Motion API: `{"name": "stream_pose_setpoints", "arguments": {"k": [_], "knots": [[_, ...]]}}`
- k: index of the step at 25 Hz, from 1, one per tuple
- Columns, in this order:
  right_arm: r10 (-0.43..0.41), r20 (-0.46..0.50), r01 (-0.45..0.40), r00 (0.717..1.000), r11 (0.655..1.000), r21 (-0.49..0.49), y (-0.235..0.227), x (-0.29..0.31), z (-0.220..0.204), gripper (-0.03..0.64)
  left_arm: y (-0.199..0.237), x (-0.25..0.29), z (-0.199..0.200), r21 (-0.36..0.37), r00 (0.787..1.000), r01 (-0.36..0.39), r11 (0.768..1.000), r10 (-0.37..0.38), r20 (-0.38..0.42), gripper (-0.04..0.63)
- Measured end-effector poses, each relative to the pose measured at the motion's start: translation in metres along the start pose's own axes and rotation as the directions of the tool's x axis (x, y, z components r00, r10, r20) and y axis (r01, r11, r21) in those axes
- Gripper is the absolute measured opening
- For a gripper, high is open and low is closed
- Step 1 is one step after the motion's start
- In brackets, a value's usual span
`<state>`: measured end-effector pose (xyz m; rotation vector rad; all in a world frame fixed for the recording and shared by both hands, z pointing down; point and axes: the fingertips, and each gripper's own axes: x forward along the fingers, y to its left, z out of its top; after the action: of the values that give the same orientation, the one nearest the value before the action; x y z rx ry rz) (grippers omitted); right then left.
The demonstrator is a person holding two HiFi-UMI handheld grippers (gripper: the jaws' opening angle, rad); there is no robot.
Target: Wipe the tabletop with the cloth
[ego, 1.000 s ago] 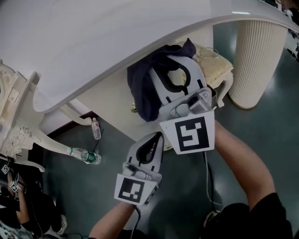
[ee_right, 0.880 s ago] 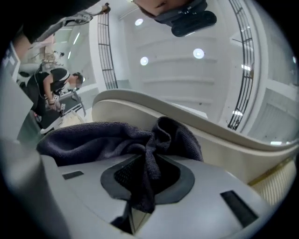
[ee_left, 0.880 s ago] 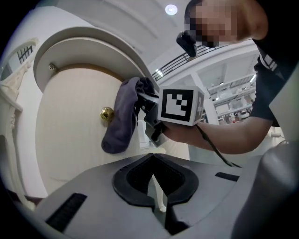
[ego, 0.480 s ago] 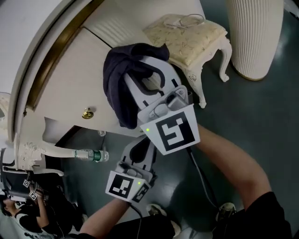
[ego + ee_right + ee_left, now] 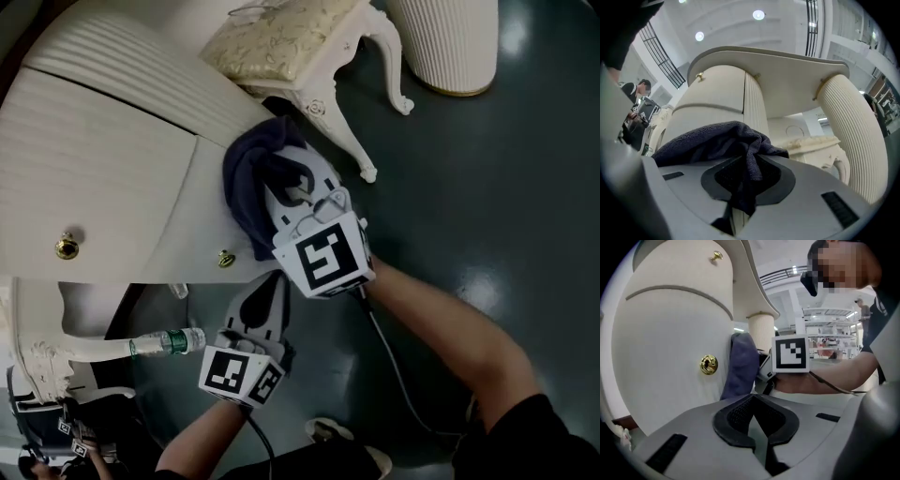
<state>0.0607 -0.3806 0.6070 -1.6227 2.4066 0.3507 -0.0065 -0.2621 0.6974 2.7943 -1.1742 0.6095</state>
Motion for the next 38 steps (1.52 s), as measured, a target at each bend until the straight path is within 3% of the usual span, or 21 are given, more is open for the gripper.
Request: {"name": "stream_pose_setpoints", "arguments": {"k": [7,12,18,25,30,32,34,35,38], "knots": [[-0.065,-0.104,0.080,0.992,0.986,0.148,-0.016,-0.007,-0.067,0.052,-0.013,0.028,-0.014,0.039,1.000,0.013,0.999,-0.012,-0.010,0.003],[-0.071,-0.218,0.105,0.973,0.984,0.147,-0.018,-0.010,-0.115,0.052,-0.020,0.037,-0.034,-0.018,0.999,-0.007,1.000,0.007,-0.031,0.003],[-0.072,-0.373,0.118,0.925,0.988,0.100,-0.020,-0.023,-0.176,0.052,-0.017,0.045,-0.051,-0.077,0.998,-0.015,0.997,0.011,-0.060,0.003],[-0.082,-0.572,0.127,0.816,0.991,0.039,-0.019,-0.041,-0.251,0.052,-0.012,0.042,-0.074,-0.074,0.993,-0.045,0.996,0.036,-0.108,0.003],[-0.021,-0.741,0.071,0.671,0.997,0.036,-0.005,-0.066,-0.313,0.052,-0.013,0.037,-0.091,-0.074,0.988,-0.051,0.996,0.040,-0.150,0.003],[-0.006,-0.769,0.052,0.639,0.998,0.036,0.003,-0.076,-0.325,0.052,-0.013,0.035,-0.097,-0.077,0.986,-0.050,0.996,0.037,-0.164,0.003],[-0.007,-0.769,0.048,0.639,0.998,0.030,0.005,-0.079,-0.326,0.052,-0.013,0.034,-0.101,-0.079,0.984,-0.051,0.996,0.036,-0.173,0.003],[-0.009,-0.755,0.054,0.656,0.998,0.035,0.004,-0.079,-0.321,0.052,-0.013,0.033,-0.102,-0.079,0.984,-0.049,0.996,0.034,-0.176,0.003],[-0.009,-0.663,0.068,0.748,0.996,0.062,0.000,-0.079,-0.287,0.052,-0.013,0.033,-0.101,-0.068,0.983,-0.035,0.997,0.022,-0.181,0.003]]}}
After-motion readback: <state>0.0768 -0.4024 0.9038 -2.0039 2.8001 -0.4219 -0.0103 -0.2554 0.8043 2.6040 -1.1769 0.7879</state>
